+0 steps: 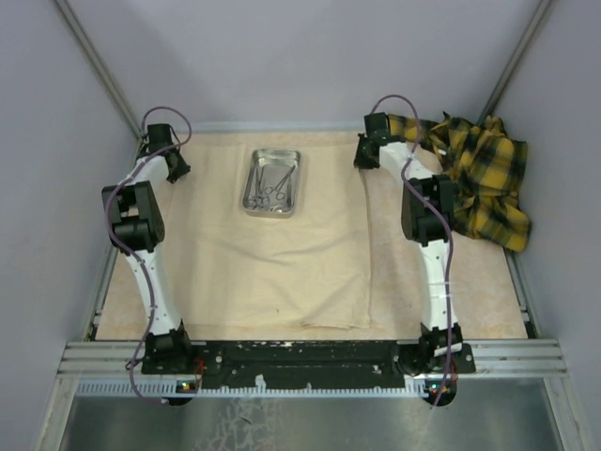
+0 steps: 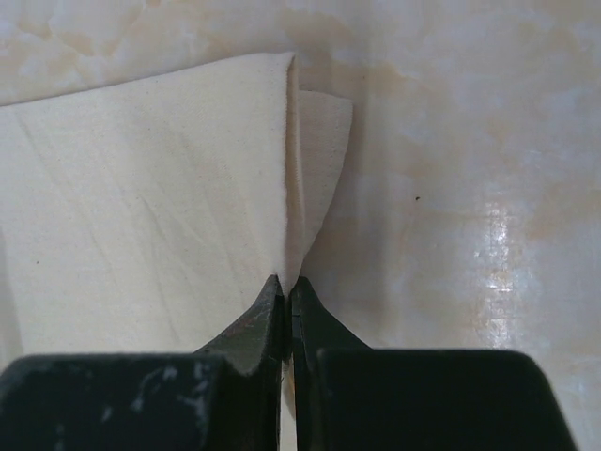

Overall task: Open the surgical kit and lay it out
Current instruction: Smooth out the surgical kit at the center of the board.

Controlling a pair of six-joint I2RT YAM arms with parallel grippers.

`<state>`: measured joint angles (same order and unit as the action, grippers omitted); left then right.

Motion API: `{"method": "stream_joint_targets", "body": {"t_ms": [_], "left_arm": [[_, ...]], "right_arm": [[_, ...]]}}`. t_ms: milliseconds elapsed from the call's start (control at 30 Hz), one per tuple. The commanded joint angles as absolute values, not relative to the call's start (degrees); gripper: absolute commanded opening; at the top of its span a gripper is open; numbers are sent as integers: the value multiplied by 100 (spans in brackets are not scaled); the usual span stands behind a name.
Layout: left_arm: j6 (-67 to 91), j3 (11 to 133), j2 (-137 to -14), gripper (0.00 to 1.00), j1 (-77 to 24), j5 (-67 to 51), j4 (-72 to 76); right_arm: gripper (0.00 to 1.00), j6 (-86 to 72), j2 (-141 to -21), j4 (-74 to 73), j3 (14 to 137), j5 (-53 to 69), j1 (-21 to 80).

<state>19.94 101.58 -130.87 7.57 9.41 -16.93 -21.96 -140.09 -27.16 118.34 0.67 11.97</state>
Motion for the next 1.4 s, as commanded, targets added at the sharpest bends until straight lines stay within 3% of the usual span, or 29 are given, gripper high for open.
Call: {"method": "stream_joint_targets", "body": {"t_ms": [0,367,400,500,567,733,967,1167,1367], "left_arm": [[2026,10806,-13535,35,872,466,-2046],[2001,11269,-13697,38,954,361,-2282],[2016,11204,-13596,40,957,307,-2264],[2085,10743,-13102,43,931,-69,-1917],[2152,10591,-12806,44,876,-155,-1883],[2262,10132,-12107,48,708,-523,-1890],[2231,8687,-10760,52,-58,-427,-1855],[2257,7225,-9168,57,-1203,-116,-1859],[2445,5976,-7700,63,-2191,117,-1891]], "right_arm": [[0,-2286,-14462,-2943,12368,55,1034],[0,-2461,-15081,-3047,13252,543,940],[3,-2442,-15050,-2989,13271,662,939],[29,-2351,-14709,-2886,13172,856,936],[37,-2274,-14245,-2739,12840,913,939],[45,-2230,-12579,-2408,11509,817,940],[55,-2621,-9459,-2064,8263,816,1062],[54,-3268,-7144,-2296,5618,780,1687],[52,-4320,-5617,-2639,4042,166,2871]]}}
